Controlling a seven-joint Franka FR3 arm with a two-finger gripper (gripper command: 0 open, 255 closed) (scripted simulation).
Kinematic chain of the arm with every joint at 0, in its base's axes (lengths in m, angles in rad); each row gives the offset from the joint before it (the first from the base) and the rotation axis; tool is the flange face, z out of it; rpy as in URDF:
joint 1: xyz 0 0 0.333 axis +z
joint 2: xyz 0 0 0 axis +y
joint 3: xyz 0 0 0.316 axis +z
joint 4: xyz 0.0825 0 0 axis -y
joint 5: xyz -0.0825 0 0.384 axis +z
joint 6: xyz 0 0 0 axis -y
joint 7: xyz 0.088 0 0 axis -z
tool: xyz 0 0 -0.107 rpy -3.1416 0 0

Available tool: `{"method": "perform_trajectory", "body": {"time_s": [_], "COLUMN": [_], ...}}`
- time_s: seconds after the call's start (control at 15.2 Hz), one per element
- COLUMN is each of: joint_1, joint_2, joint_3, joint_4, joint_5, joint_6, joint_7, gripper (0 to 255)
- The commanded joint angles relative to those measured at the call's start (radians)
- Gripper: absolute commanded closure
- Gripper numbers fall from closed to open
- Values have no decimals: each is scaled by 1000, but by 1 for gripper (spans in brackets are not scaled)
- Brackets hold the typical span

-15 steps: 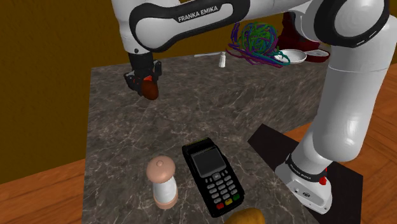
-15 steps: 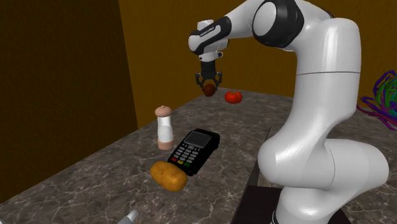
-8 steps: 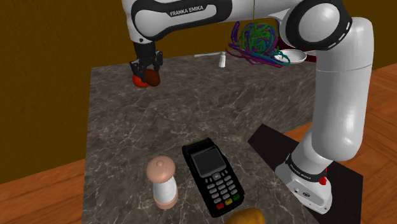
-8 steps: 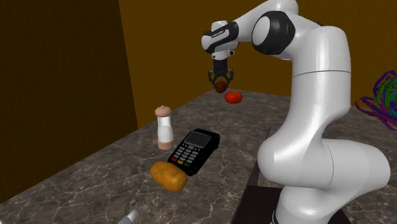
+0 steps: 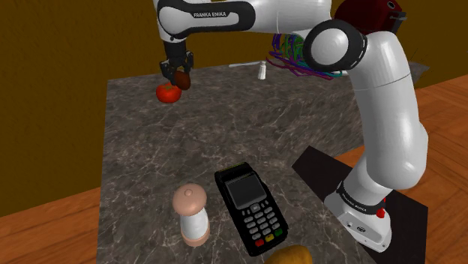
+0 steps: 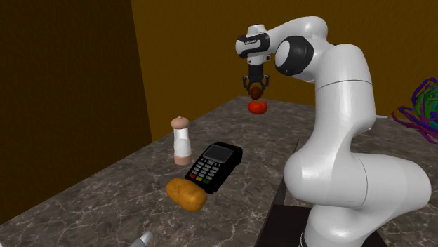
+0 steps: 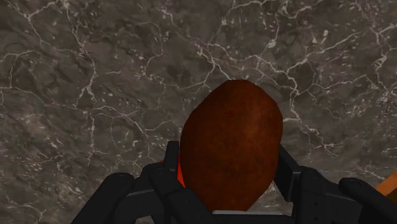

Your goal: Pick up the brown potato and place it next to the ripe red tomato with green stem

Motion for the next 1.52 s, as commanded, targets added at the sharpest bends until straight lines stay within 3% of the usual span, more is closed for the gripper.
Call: {"method": "perform_trajectory", "body": {"time_s": [0.0,1.45], "joint_1": [-5,-35], "joint_2": [10,42], "joint_3": [-2,-18], "joint_4": [-4,-251], "joint_5": [-2,-31], "joint_6": [15,284], "joint_7": [-6,48], "gripper": [255,255]}}
